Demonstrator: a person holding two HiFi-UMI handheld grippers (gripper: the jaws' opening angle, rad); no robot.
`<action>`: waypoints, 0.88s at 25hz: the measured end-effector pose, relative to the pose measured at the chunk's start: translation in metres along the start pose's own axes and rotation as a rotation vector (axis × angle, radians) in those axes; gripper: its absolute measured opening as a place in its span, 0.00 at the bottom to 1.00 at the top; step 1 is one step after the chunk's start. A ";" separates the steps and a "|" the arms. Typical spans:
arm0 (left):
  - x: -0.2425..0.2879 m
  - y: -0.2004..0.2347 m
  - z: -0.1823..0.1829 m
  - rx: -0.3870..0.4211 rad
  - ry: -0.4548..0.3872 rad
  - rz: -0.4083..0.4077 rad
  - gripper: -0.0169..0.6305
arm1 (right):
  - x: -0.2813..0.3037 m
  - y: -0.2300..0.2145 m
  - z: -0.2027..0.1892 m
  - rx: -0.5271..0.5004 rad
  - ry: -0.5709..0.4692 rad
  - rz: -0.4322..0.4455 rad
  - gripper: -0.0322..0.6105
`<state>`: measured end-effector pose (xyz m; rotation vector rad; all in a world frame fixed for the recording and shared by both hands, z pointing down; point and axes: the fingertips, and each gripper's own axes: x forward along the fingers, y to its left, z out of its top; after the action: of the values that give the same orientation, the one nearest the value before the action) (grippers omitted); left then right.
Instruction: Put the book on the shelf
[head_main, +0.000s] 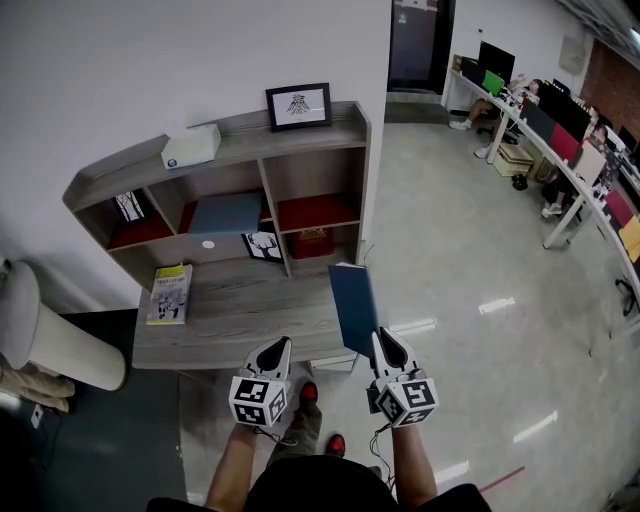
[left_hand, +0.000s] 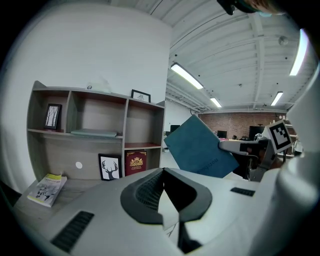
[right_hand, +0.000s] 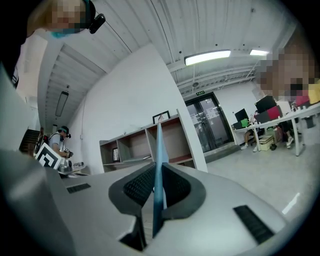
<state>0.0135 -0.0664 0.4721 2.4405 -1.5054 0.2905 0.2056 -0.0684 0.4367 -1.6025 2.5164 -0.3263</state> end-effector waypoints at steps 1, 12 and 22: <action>0.006 0.006 0.003 0.001 -0.003 0.002 0.04 | 0.007 -0.002 0.001 0.000 -0.005 -0.002 0.14; 0.086 0.064 0.039 -0.028 -0.008 -0.026 0.04 | 0.104 -0.020 0.020 -0.090 0.001 0.000 0.14; 0.137 0.116 0.055 -0.031 0.007 -0.037 0.04 | 0.191 -0.018 0.055 -0.412 -0.013 0.003 0.14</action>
<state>-0.0279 -0.2494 0.4745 2.4378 -1.4499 0.2658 0.1533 -0.2545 0.3874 -1.7204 2.7030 0.2201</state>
